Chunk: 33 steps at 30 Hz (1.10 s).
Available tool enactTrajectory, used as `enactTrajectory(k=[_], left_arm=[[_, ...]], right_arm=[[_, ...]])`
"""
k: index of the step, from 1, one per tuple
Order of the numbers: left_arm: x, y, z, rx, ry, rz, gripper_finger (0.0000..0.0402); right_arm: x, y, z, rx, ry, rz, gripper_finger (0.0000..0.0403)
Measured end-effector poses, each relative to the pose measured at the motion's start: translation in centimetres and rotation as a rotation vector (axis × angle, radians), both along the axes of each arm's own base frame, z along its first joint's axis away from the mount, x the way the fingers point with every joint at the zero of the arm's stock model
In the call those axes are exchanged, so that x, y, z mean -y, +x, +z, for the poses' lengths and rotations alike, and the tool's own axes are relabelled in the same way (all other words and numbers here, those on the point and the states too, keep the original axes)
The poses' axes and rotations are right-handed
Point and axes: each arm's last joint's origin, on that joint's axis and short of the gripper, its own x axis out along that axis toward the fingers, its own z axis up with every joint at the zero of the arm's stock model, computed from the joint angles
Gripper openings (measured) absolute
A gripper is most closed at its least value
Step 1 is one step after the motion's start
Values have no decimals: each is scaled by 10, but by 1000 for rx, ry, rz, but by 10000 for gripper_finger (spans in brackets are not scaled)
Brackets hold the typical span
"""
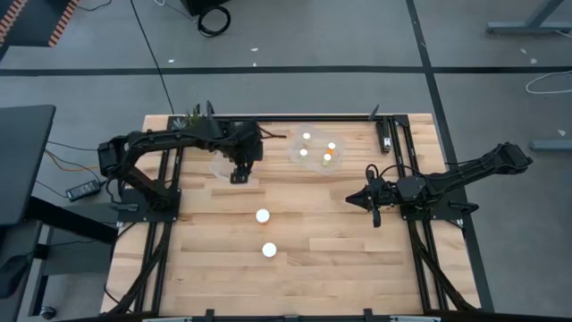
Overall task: Pick and place medicine bottles into bin by pill shape (circle, oval)
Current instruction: Put the large orange pill bottle into the left transparent bin
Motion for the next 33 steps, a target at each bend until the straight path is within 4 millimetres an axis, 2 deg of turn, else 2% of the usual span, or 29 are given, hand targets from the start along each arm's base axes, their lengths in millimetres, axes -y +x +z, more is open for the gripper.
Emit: enactTrajectory(k=[5,15,27,33], left_arm=[[24,8,-1,18,-85,2,270],[71,19,-1,28,-84,-21,282],[130,27,3,102,0,-328,284],[147,27,3,118,57,-438,296]], right_arm=[[0,0,0,0,0,0,31],[0,0,0,0,0,0,31],[0,0,0,0,0,0,31],[0,0,0,0,0,0,31]])
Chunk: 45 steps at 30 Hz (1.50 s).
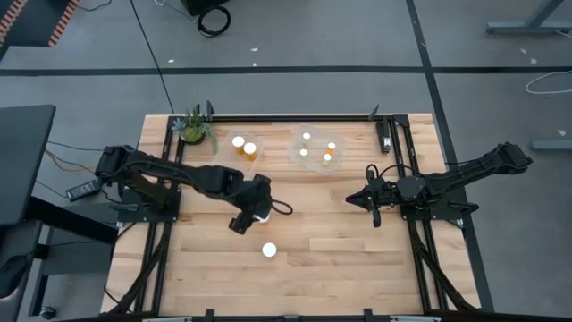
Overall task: Pick and place medicine bottles into bin by pill shape (circle, oval)
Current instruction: Put the large orange pill bottle into the left transparent bin
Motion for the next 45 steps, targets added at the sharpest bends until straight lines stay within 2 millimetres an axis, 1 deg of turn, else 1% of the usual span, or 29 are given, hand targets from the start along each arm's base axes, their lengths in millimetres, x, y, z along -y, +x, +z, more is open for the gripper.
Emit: enactTrajectory(k=[3,6,10,13,16,19,21,24,29,35,40,45], left_arm=[[3,3,-4,-1,15,-32,300],[4,7,-9,-10,-11,19,305],[6,14,-27,-69,-14,73,317],[10,19,-40,-106,3,81,335],[12,21,-48,-127,12,80,359],[12,22,-49,-128,10,88,387],[11,22,-49,-126,9,92,396],[11,21,-50,-143,8,100,390],[12,25,-61,-167,15,97,371],[12,27,-74,-223,56,30,356],[12,28,-76,-223,64,9,340],[13,29,-76,-216,63,11,310]], right_arm=[[0,0,0,0,0,0,31],[0,0,0,0,0,0,31],[0,0,-1,-11,-2,0,31],[0,0,-1,-17,-4,0,31],[0,0,-2,-19,-5,0,31],[0,0,-2,-19,-5,0,31],[0,0,-2,-24,-6,0,31],[0,0,-2,-25,-6,0,31],[0,0,-2,-25,-6,0,31],[0,-1,-3,-36,-9,0,31],[0,-1,-4,-41,-10,0,31],[0,-1,-4,-42,-11,0,31]])
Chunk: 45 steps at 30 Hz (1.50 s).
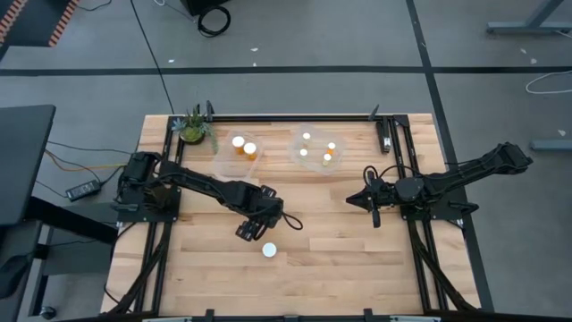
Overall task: Pick and place medicine bottles into bin by pill shape (circle, oval)
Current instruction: Put the large orange pill bottle into the left transparent bin
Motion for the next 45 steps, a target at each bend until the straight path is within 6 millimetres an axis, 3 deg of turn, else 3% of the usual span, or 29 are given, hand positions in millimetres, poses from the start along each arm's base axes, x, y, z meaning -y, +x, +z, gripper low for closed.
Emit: enactTrajectory(k=[14,22,28,38,45], left_arm=[[-11,1,1,-3,-1,44,209],[-23,-4,15,19,-4,76,231],[-31,-7,27,56,-5,88,212],[-31,-8,25,62,-9,85,230],[-36,-13,13,35,2,75,212]], right_arm=[[0,0,0,0,0,0,31],[0,0,0,-2,-1,0,31],[0,0,-1,-8,-2,0,31],[0,0,-1,-9,-2,0,31],[0,0,-1,-9,-2,0,31]])
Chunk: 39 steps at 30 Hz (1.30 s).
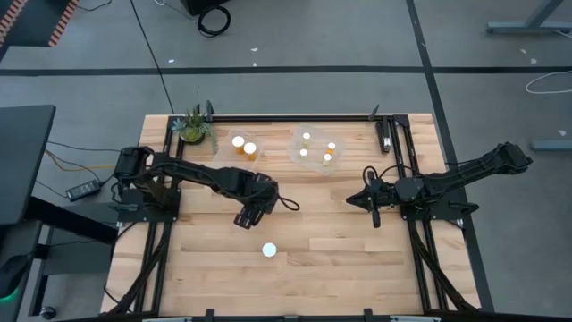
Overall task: Pick and place medicine bottles into bin by pill shape (circle, oval)
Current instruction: Put the large orange pill bottle into the left transparent bin
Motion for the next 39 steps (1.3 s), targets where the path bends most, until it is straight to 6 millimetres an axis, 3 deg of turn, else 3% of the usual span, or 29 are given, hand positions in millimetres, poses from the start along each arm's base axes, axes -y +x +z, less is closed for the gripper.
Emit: enactTrajectory(k=[9,20,31,39], left_arm=[[-8,-2,-2,-13,1,26,220],[-36,-3,1,-14,10,86,222],[-65,6,36,16,32,107,219],[-94,1,53,-2,37,173,213]], right_arm=[[0,0,0,1,0,0,31],[0,0,0,0,0,0,31],[0,0,0,0,0,0,31],[0,0,0,0,0,0,31]])
